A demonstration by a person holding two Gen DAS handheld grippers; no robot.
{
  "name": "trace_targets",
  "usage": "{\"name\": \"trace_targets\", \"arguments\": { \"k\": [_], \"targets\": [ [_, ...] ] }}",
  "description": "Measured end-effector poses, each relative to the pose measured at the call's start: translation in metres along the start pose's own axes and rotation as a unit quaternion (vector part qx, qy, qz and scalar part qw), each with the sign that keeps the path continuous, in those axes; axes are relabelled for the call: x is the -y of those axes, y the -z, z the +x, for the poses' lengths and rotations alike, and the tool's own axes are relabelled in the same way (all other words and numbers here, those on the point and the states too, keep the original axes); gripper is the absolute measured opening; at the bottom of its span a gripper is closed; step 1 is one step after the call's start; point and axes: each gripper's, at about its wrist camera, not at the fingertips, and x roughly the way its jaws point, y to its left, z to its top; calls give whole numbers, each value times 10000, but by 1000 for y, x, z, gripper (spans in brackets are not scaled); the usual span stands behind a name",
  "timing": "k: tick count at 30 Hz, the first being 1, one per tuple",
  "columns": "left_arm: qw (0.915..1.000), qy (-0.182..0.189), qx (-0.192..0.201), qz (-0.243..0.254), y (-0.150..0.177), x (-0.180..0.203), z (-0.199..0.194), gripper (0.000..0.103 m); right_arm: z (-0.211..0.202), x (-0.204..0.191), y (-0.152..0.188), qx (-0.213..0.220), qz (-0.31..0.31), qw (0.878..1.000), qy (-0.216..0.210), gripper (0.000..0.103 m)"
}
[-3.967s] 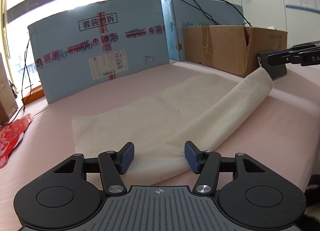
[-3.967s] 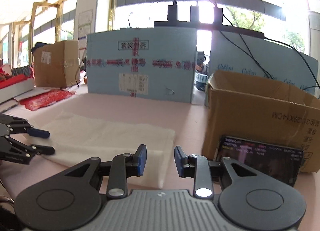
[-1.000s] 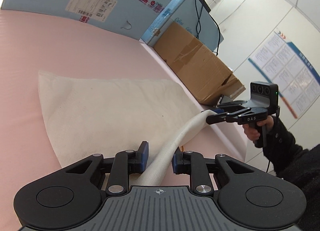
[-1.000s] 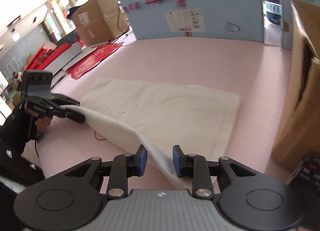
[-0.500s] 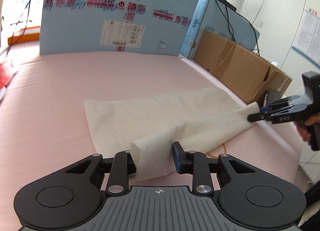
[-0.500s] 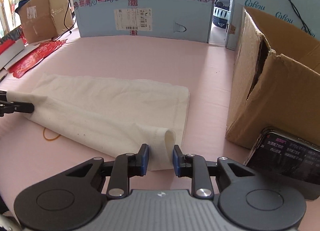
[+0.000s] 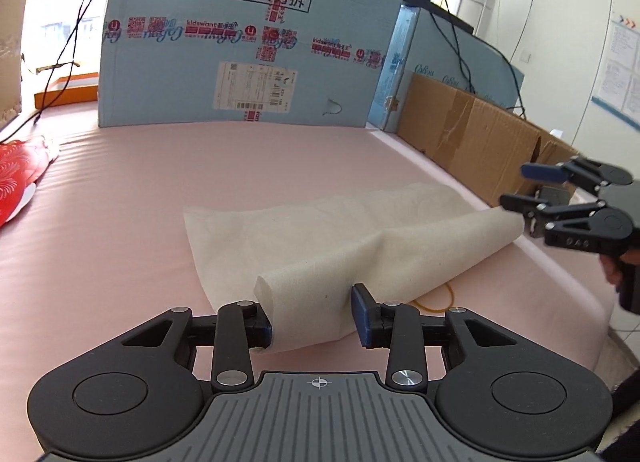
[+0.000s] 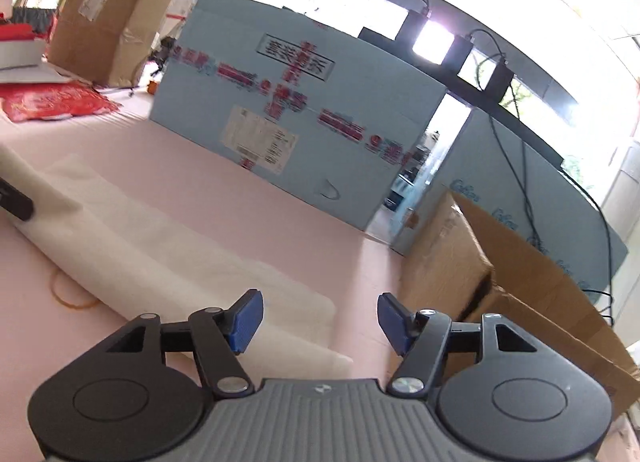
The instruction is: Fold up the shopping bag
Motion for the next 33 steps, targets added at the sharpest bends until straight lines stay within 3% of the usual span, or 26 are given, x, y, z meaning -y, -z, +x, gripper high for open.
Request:
{"name": "trace_targets", "arguments": {
  "k": [3,7,9,11,15,17,18,19,20,24,26,30,33],
  "targets": [
    [10000,7,-57,-70,3,-2,0,29,16,-13,-5,-109,127,9988,-456,54],
    [9997,-209,-118,-33,8,-2,-6,32,46,-24,-1,-578,69,9972,-470,52],
    [9988,-480,-71,74,9,-2,-11,47,47,-28,3,-472,-86,9982,-365,53],
    [9950,-924,218,294,8,3,-26,69,45,-33,3,-401,-251,9985,-281,53],
    [9828,-1232,1164,738,-6,30,-47,71,42,-43,6,-271,-532,9981,-146,52],
    [9801,-1155,1305,951,-12,49,-38,63,41,-46,6,-227,-609,9978,-108,52],
    [9805,-1069,1236,1088,-15,57,-29,54,42,-45,6,-220,-600,9979,-112,52],
    [9811,-1005,1108,1226,-17,64,-17,33,42,-45,5,-211,-576,9980,-121,52],
    [9816,-957,929,1368,-17,71,-3,24,42,-45,5,-204,-559,9982,-124,52],
    [9816,-725,150,1762,-10,87,41,19,42,-47,6,-155,-638,9978,-60,52],
    [9775,-979,-144,1862,-3,84,51,19,41,-48,7,-134,-671,9976,-44,52],
    [9834,-946,-149,1544,3,70,43,21,38,-36,12,-167,-633,9978,54,57],
    [9854,-939,-108,1417,6,64,40,21,39,-21,22,-338,-660,9958,545,57]
  ]
}}
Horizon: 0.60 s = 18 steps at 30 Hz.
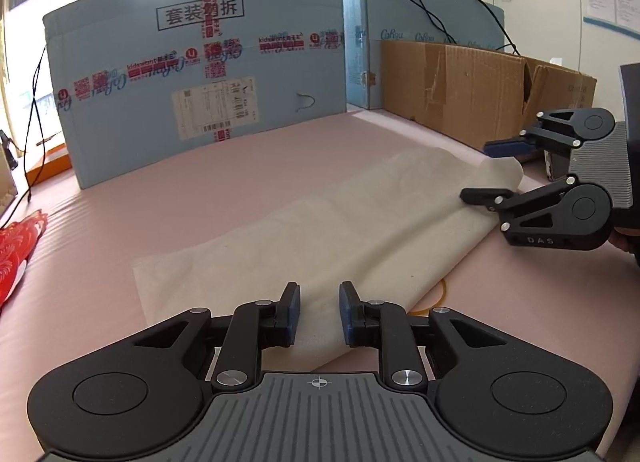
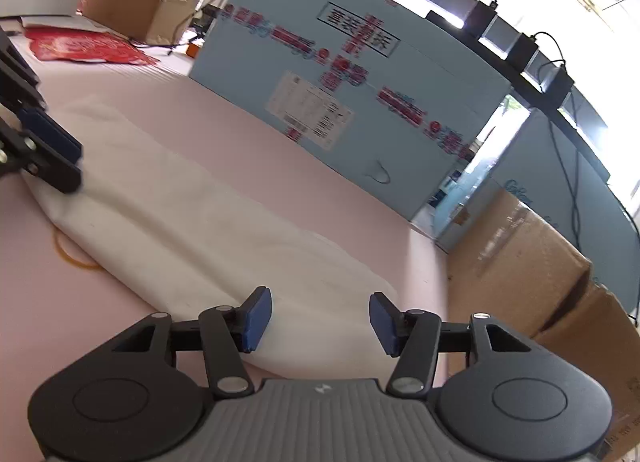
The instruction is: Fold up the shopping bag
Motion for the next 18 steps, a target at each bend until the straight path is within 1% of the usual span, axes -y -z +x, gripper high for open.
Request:
{"name": "trace_targets", "arguments": {
  "k": [3,5,9,12,15,18],
  "targets": [
    [10000,16,12,-16,1,-2,0,21,1,15,13,-179,98,9994,281,57],
    [10000,19,16,-4,1,-2,0,21,-1,19,19,-278,-21,9984,501,59],
    [10000,71,13,-15,0,-4,1,21,-10,21,24,-280,-201,9972,659,57],
    [10000,89,16,-5,0,-4,1,21,-27,26,27,-131,-264,9972,693,57],
    [9999,117,25,-32,0,-5,1,21,-46,26,31,115,-630,9957,665,57],
    [9999,148,30,-61,1,-6,1,21,-50,12,35,209,-1305,9907,311,58]
  ]
}}
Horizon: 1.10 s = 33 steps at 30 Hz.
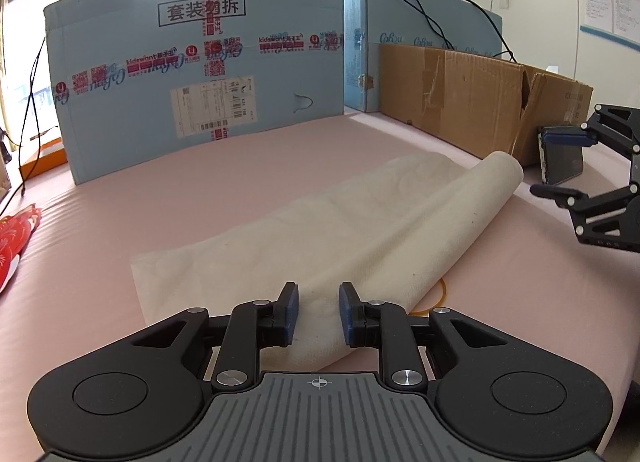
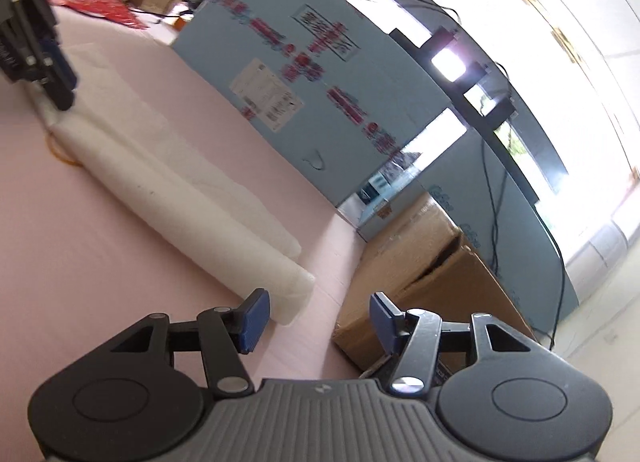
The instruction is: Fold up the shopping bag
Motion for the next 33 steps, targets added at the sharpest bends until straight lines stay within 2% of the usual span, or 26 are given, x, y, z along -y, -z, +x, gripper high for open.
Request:
{"name": "trace_targets", "arguments": {
  "k": [1,5,8,9,11,14,15,16,17,18,19,20,22,27,30,33],
  "targets": [
    [10000,7,2,-9,0,0,0,21,-2,-5,0,54,-227,9997,-121,58],
    [9998,108,7,-135,1,-5,0,22,9,-25,-13,285,-1050,9931,-428,45],
    [9995,187,7,-236,0,-9,0,22,15,-37,-24,573,-1706,9820,-570,39],
    [9995,206,6,-257,0,-9,0,22,16,-43,-27,702,-2013,9752,-598,37],
    [9992,250,4,-309,0,-11,0,22,14,-58,-31,995,-2786,9536,-558,32],
    [9989,311,-2,-354,0,-13,0,23,10,-77,-34,1356,-3758,9157,-425,31],
    [9988,346,3,-351,0,-13,0,24,11,-79,-36,1375,-3907,9090,-465,30],
    [9985,424,18,-348,0,-14,0,32,11,-80,-38,1384,-4036,9029,-515,27],
    [9981,516,60,-327,0,-14,-2,41,12,-79,-41,1329,-4089,9003,-674,20],
    [9979,579,151,-252,0,-12,-5,45,13,-75,-44,1259,-4041,9015,-898,16],
    [9976,635,246,-146,0,-11,-9,54,14,-72,-47,1187,-3977,9028,-1128,11],
    [9971,679,353,21,-1,-7,-12,61,16,-69,-48,1171,-3895,9052,-1236,10],
    [9944,787,526,475,-4,1,-18,62,17,-63,-51,1164,-3739,9096,-1390,10],
    [9858,1034,330,1283,-9,18,-13,62,7,-48,-62,1137,-3122,9221,-1982,9],
    [9768,1271,197,1715,-7,26,-16,62,-2,-34,-69,1038,-2583,9269,-2518,9],
    [9687,1396,95,2053,-5,30,-20,62,-10,-13,-75,931,-1890,9228,-3227,9]
  ]
}}
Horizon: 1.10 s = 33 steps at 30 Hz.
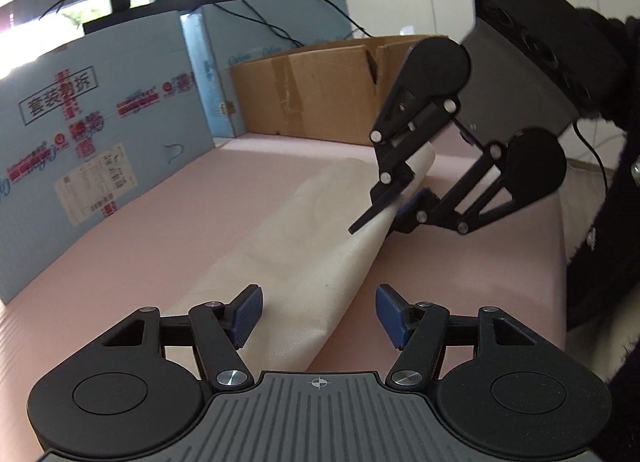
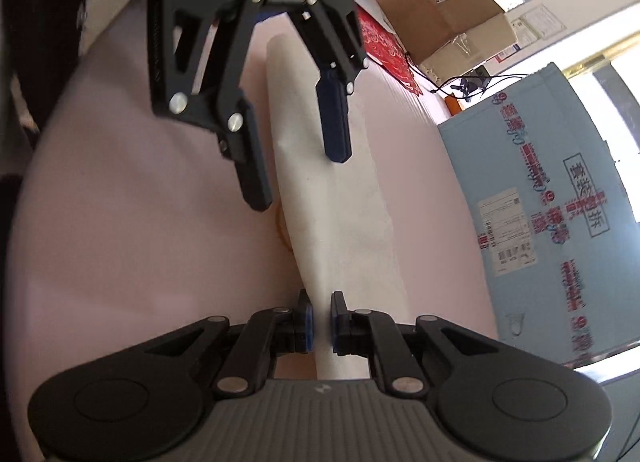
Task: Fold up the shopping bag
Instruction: 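Grasp the bag's edge with the right tool while the left tool grasps the other end, lift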
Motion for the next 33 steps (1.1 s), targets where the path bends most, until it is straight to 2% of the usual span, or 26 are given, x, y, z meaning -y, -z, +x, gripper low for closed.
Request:
{"name": "trace_targets", "arguments": {
  "k": [1,3,4,5,8,11,14,15,17,21,25,28,30,33],
  "targets": [
    [10000,42,-41,70,0,1,-1,62,-5,8,0,82,328,9991,-259,9],
    [9996,261,-53,56,1,-1,-3,51,-8,21,3,156,896,9940,-601,10],
    [9992,392,-60,-28,2,-4,-4,34,-6,29,5,173,1151,9902,-766,10],
    [9985,493,-108,-197,5,-9,-3,26,-4,37,9,198,1447,9845,-971,11],
    [9940,739,-187,-779,14,-27,0,18,3,61,23,254,2306,9598,-1582,14],
    [9814,1073,-38,-1591,24,-48,-1,17,8,86,44,359,3173,9266,-1987,18],
    [9575,1419,59,-2511,38,-74,2,16,12,109,71,420,4026,8867,-2233,19],
    [9497,1494,90,-2750,42,-81,3,16,11,107,80,434,4185,8788,-2253,19],
    [9368,1560,148,-3130,50,-91,4,16,6,112,101,460,4598,8594,-2189,19],
    [9253,1553,231,-3452,58,-98,0,17,-8,112,130,456,5212,8293,-1964,20],
    [9238,1377,263,-3563,61,-101,-3,19,-15,109,147,494,5645,8067,-1677,24],
    [9227,1273,263,-3628,62,-101,-3,19,-13,110,158,419,6080,7815,-1337,24],
    [9280,1101,225,-3551,59,-98,-7,20,-14,107,163,333,6364,7631,-1076,25],
    [9364,776,175,-3417,52,-95,-9,22,-17,95,146,102,6240,7797,-506,25]
  ]
}}
